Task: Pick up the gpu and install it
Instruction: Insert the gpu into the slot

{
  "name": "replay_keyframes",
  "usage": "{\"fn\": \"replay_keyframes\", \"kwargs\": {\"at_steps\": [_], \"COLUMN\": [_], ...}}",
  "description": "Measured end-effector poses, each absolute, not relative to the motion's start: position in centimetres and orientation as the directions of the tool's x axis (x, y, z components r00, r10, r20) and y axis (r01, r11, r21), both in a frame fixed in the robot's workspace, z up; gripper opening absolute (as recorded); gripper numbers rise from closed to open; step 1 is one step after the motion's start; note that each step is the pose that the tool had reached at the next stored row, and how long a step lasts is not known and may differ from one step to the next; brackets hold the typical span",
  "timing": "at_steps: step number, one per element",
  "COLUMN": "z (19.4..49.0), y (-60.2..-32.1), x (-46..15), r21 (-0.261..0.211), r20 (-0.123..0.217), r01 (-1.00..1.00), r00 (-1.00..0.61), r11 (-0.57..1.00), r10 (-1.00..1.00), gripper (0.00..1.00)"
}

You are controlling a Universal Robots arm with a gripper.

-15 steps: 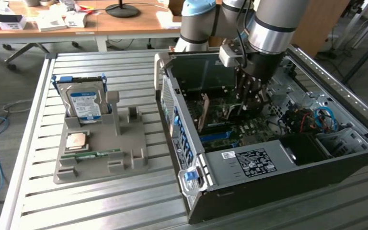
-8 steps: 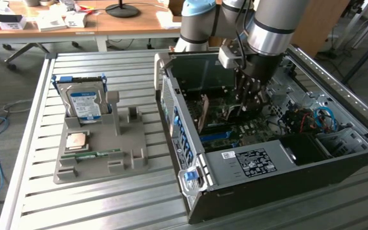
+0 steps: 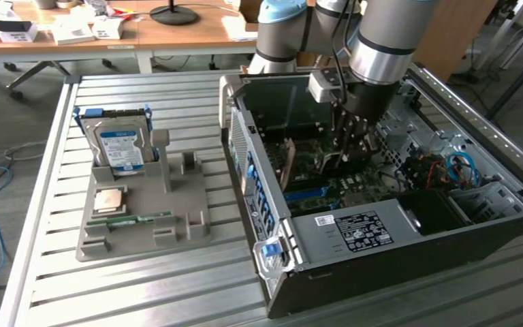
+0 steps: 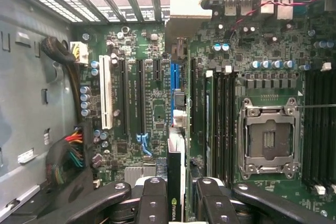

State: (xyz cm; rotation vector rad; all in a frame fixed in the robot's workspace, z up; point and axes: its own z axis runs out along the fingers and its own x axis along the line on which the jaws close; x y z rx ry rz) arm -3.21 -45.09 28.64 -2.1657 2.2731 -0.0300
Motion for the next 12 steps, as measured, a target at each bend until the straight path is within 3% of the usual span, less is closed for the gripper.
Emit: {"fn": "replay_keyframes", "kwargs": {"at_steps": [12], "z": [28.23], "y": [-45.38], "x": [-3.48], "r21": [-0.015], "r20": [0.012], "r01": [-0.999], "r00": [-0.049], "r11": [0.048], "r10": [-0.999], "gripper": [0.26]}}
